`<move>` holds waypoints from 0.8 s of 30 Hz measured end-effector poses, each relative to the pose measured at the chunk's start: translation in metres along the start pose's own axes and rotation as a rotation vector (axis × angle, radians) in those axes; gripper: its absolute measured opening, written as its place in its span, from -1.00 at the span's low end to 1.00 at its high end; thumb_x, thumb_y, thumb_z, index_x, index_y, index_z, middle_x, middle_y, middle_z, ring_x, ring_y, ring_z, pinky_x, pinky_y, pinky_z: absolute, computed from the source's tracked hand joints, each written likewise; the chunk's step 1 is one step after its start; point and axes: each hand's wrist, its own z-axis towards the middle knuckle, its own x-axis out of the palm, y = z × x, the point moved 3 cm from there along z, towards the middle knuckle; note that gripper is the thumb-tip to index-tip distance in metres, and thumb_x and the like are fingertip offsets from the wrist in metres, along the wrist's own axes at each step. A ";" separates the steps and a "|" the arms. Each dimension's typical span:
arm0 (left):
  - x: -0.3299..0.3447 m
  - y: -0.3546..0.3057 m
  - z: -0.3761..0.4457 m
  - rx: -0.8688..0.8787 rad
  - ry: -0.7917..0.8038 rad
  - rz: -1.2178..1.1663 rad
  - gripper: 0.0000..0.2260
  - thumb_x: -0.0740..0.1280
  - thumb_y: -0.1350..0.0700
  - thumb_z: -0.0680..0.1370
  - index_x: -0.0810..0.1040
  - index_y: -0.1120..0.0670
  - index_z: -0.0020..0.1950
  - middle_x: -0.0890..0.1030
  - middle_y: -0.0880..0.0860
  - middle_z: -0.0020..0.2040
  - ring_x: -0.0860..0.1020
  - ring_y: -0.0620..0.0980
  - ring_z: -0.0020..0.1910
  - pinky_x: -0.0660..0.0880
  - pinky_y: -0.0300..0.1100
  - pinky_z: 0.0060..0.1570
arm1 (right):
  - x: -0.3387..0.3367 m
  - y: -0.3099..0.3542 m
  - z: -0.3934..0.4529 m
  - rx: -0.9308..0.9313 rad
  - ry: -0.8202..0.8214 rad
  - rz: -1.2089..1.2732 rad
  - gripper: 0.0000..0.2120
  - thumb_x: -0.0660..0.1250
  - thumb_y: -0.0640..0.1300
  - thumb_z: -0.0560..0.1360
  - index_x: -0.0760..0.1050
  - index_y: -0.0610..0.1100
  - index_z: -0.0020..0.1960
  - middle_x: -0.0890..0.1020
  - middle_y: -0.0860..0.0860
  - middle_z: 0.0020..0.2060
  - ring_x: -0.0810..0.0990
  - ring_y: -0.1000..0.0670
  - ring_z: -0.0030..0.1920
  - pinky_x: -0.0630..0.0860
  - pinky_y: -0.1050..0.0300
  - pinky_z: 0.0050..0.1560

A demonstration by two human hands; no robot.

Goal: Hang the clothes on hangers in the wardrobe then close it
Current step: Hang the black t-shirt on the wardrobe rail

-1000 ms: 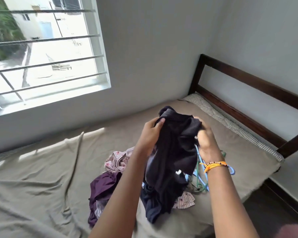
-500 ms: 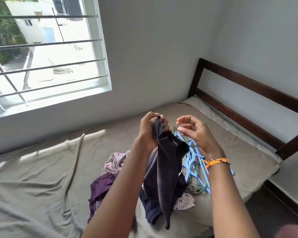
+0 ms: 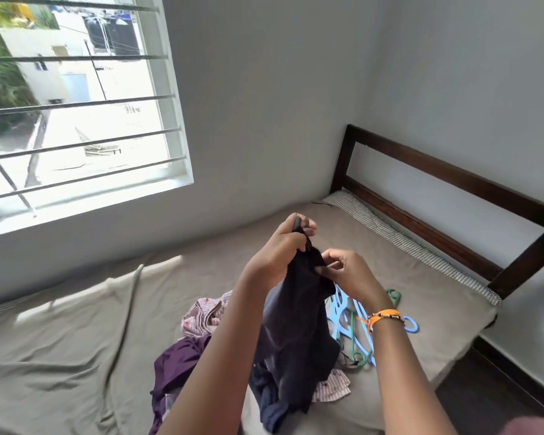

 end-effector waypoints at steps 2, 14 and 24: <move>-0.003 0.001 0.001 -0.001 -0.007 0.068 -0.70 -0.02 0.49 0.28 0.27 0.12 -0.22 0.44 0.04 -0.16 0.40 -0.04 -0.16 0.34 -0.27 -0.16 | -0.007 -0.005 -0.001 0.010 -0.064 -0.023 -0.94 0.40 -0.25 0.43 0.61 -0.12 -0.19 0.64 -0.06 -0.35 0.55 0.07 -0.32 0.47 0.13 -0.24; -0.013 -0.030 0.020 0.187 -0.469 0.739 -0.80 0.20 0.30 0.41 0.60 0.12 -0.12 0.65 -0.01 -0.18 0.57 0.00 -0.10 0.44 -0.23 -0.11 | -0.017 0.023 -0.015 -0.097 -0.265 -0.178 -0.66 0.43 0.10 0.40 0.47 -0.04 0.05 0.49 0.10 -0.09 0.49 0.10 -0.06 0.41 0.23 -0.06; -0.033 -0.105 0.039 0.426 -0.255 0.972 -0.72 0.33 0.42 0.33 0.64 0.05 -0.19 0.43 -0.07 -0.26 0.41 -0.17 -0.30 0.28 -0.50 -0.29 | -0.095 0.087 -0.026 -0.124 -0.143 0.097 -0.78 0.57 -0.27 0.25 0.55 -0.10 -0.23 0.59 0.05 -0.36 0.51 0.16 -0.31 0.41 0.33 -0.23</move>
